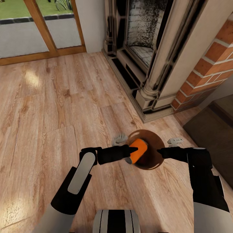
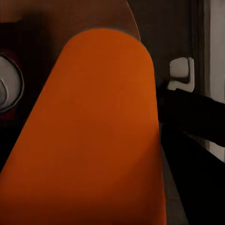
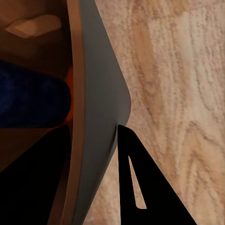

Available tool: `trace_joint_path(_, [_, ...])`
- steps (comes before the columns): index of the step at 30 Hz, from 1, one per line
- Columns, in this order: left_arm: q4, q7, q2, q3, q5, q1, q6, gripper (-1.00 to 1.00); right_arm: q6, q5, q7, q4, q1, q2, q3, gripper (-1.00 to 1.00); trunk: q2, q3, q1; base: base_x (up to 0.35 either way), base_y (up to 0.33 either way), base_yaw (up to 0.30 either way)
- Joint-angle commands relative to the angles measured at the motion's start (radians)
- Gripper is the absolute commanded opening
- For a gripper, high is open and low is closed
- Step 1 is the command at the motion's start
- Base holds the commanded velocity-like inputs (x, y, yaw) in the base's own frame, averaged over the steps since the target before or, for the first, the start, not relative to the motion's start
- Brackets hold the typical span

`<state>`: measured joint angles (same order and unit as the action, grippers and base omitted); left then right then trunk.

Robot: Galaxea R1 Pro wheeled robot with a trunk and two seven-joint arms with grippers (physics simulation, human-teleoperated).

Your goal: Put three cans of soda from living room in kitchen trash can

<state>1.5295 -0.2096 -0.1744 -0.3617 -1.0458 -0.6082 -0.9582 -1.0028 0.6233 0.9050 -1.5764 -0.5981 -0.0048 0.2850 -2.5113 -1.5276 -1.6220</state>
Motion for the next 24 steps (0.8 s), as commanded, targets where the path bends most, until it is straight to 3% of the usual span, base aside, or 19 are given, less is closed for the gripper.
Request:
trace_joint_path(1, [0.0, -0.033, 0.0, 0.001, -0.011, -0.011, 0.01, -1.0, -0.008, -0.019, 0.002, 0.0, 0.0, 0.0, 0.0, -1.0, 0.0, 0.0, 0.0, 0.0, 0.0, 0.0])
trace_joint_path(4, [0.0, -0.07, 0.0, 0.0, -0.02, -0.024, 0.025, -1.0, -0.008, -0.019, 0.002, 0.0, 0.0, 0.0, -0.001, -1.0, 0.0, 0.0, 0.0, 0.0, 0.0, 0.0])
trace_joint_path(18, [0.0, -0.115, 0.0, 0.0, -0.025, -0.028, 0.054, -1.0, -0.008, -0.02, 0.003, 0.0, 0.0, -0.001, -0.001, -1.0, 0.0, 0.0, 0.0, 0.0, 0.0, 0.0])
trace_joint_path(24, [-0.026, -0.15, 0.0, -0.003, -0.058, -0.068, 0.111, -1.0, -0.008, -0.02, 0.003, 0.0, 0.0, -0.001, 0.0, -1.0, 0.0, 0.0, 0.0, 0.0, 0.0, 0.0])
